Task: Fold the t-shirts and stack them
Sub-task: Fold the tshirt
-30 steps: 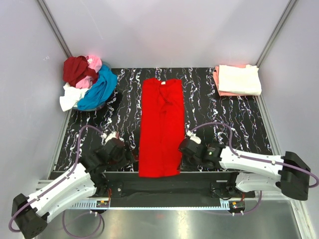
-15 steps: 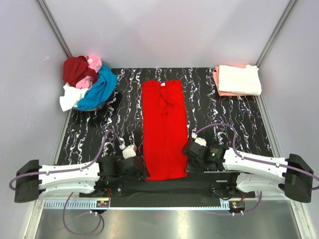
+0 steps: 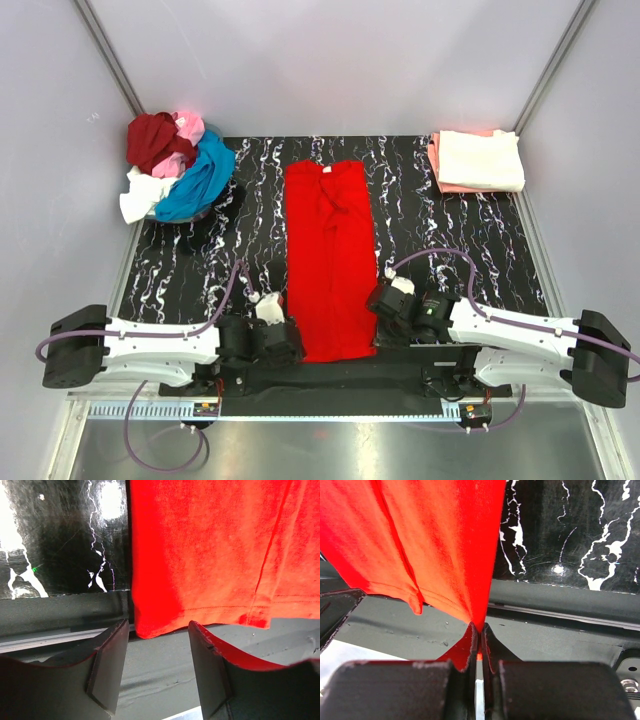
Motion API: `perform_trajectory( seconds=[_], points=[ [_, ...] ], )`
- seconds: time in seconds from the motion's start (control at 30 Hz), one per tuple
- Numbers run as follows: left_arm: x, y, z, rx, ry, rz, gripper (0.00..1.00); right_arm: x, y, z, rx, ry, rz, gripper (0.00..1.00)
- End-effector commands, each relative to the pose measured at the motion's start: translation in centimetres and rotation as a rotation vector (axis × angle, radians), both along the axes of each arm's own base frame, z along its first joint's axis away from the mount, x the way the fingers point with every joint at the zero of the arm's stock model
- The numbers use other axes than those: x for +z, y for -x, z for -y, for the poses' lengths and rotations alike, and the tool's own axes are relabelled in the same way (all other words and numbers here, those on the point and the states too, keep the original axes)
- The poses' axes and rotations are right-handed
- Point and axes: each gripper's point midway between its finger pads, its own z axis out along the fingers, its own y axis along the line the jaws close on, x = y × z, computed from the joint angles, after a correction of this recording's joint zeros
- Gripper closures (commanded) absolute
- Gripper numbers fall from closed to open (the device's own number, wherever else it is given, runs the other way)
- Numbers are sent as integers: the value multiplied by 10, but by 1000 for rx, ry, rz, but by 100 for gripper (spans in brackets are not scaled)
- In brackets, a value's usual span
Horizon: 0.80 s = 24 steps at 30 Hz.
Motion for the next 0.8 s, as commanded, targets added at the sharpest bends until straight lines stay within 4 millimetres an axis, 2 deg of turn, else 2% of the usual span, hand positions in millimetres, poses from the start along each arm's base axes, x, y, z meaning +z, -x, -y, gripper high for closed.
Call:
perform_trajectory(
  seconds=[0.0, 0.3, 0.4, 0.47, 0.53, 0.67, 0.7, 0.77],
  points=[
    [8, -9, 12, 22, 40, 42, 44, 2, -2, -1, 9, -16, 29, 100],
    [-4, -7, 13, 12, -55, 16, 45, 3, -3, -2, 16, -20, 31, 100],
    [-4, -8, 16, 2, -57, 21, 56, 3, -2, -2, 16, -26, 33, 100],
    [-1, -9, 21, -7, -33, 29, 69, 2, -2, -2, 16, -25, 32, 100],
    [-1, -8, 22, -24, -24, 32, 74, 2, -2, -3, 17, -26, 32, 100],
    [4, -8, 21, -21, -17, 37, 96, 2, -2, -3, 18, -23, 31, 100],
    [5, -8, 19, -18, -19, 39, 100, 3, -2, -3, 19, -24, 33, 100],
    [14, -6, 16, -12, -12, 41, 100, 5, -3, 0, 4, -19, 36, 100]
  ],
)
